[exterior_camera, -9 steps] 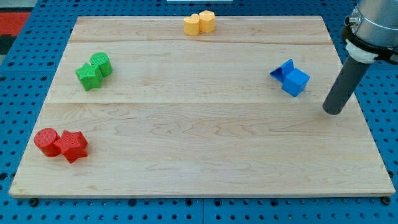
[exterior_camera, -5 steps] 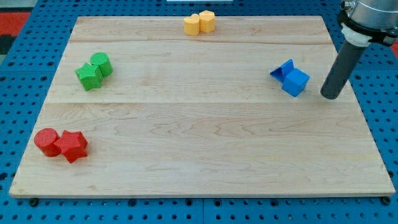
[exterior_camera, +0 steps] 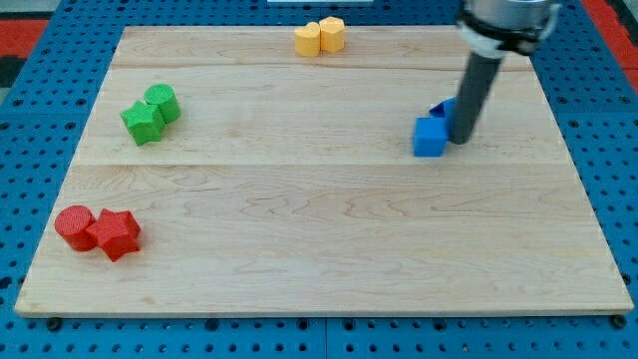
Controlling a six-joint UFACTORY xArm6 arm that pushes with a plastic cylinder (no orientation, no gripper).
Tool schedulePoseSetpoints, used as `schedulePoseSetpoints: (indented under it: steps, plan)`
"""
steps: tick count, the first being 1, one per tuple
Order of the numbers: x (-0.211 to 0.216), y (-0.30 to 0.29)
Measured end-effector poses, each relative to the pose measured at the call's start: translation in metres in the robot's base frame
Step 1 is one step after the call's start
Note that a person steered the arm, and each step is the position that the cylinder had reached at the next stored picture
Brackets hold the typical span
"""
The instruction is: Move the blue triangle up and a bit left
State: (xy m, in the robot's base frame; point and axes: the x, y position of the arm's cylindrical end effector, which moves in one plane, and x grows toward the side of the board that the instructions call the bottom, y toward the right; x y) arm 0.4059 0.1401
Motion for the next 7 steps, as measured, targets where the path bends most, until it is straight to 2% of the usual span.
schedulePoseSetpoints:
  steps: [2, 3, 5, 6, 7]
  plan:
    - [-0.009, 0.081]
    - [-0.028, 0.073]
    - [-0.041, 0.012]
    - [-0.041, 0.001]
    - [-0.041, 0.032]
